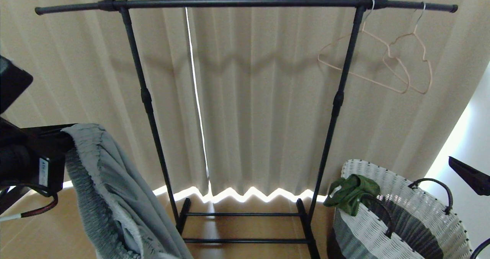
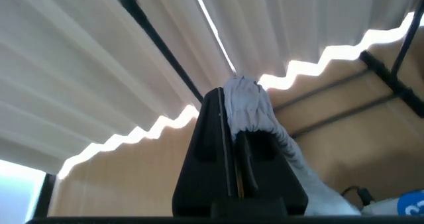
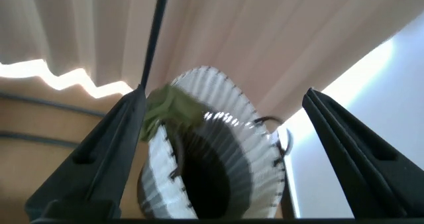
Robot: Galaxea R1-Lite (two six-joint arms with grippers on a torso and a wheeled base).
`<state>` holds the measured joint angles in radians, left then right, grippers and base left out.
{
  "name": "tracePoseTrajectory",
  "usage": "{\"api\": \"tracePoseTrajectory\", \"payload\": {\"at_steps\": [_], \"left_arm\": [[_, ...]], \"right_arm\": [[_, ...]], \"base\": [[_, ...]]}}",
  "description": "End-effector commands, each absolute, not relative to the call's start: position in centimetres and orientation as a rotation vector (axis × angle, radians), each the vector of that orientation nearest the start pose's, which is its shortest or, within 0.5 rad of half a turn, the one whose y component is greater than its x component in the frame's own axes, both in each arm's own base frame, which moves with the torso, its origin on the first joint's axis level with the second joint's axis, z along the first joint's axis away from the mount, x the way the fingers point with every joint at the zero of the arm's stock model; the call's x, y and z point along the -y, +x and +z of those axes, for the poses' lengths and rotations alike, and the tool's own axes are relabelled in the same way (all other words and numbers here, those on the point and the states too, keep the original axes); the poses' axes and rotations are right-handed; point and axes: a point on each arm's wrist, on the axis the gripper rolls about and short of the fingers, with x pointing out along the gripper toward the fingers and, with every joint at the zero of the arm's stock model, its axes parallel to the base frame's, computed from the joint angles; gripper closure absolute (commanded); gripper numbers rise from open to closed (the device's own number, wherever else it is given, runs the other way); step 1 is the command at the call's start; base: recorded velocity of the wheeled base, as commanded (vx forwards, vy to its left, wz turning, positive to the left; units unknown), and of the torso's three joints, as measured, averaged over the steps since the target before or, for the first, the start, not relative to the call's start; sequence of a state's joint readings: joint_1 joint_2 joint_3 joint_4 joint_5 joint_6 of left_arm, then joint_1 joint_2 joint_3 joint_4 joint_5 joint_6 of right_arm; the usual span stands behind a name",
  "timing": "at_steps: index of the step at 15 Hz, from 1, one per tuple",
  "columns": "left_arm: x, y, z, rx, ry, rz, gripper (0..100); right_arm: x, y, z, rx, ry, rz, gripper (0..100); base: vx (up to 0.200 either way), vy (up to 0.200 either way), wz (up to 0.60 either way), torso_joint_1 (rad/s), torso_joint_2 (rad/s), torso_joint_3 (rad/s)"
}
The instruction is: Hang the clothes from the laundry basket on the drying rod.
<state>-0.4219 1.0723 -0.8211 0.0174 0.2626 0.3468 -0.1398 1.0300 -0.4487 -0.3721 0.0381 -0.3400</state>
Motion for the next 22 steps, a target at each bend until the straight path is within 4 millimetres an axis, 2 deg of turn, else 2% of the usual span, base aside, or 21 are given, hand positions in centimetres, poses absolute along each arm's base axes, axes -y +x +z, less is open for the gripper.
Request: {"api": "tracePoseTrajectory", "payload": {"at_steps": [1, 4, 9, 15, 17, 20, 22], "left_arm": [[5.4, 13.4, 26.5, -0.231, 0.435, -0.215, 100], [5.6, 13.6, 26.5, -0.231, 0.436, -0.235, 100], [6.2, 14.8, 26.5, -0.212, 0.439, -0.237, 100], [6.1, 14.6, 26.4, -0.208, 0.466, -0.238, 100], [5.9, 14.3, 26.5, -0.200, 0.484, -0.233, 100], [5.7, 14.0, 26.2, -0.201, 0.501, -0.235, 100], [5.7, 14.1, 26.2, -0.202, 0.502, -0.236, 100]], "right_arm": [[1.8, 13.2, 20.2, -0.229, -0.320, -0.063, 0], [1.8, 13.3, 20.4, -0.223, -0.320, -0.064, 0], [1.8, 13.4, 20.5, -0.221, -0.321, -0.065, 0], [1.8, 13.5, 20.5, -0.221, -0.318, -0.057, 0], [1.8, 14.0, 20.8, -0.222, -0.310, -0.053, 0], [2.1, 15.9, 21.9, -0.220, -0.228, -0.057, 0], [2.2, 16.4, 21.5, -0.244, -0.208, -0.061, 0]], "base": [[0.000, 0.000, 0.00, 0.095, -0.61, -0.246], [0.000, 0.000, 0.00, 0.090, -0.51, -0.253], [0.000, 0.000, 0.00, 0.306, -0.48, -0.261], [0.000, 0.000, 0.00, 0.224, -0.47, -0.242], [0.000, 0.000, 0.00, 0.073, -0.14, -0.066], [0.000, 0.000, 0.00, 0.009, -0.02, -0.012], [0.000, 0.000, 0.00, 0.000, 0.00, 0.000]]}}
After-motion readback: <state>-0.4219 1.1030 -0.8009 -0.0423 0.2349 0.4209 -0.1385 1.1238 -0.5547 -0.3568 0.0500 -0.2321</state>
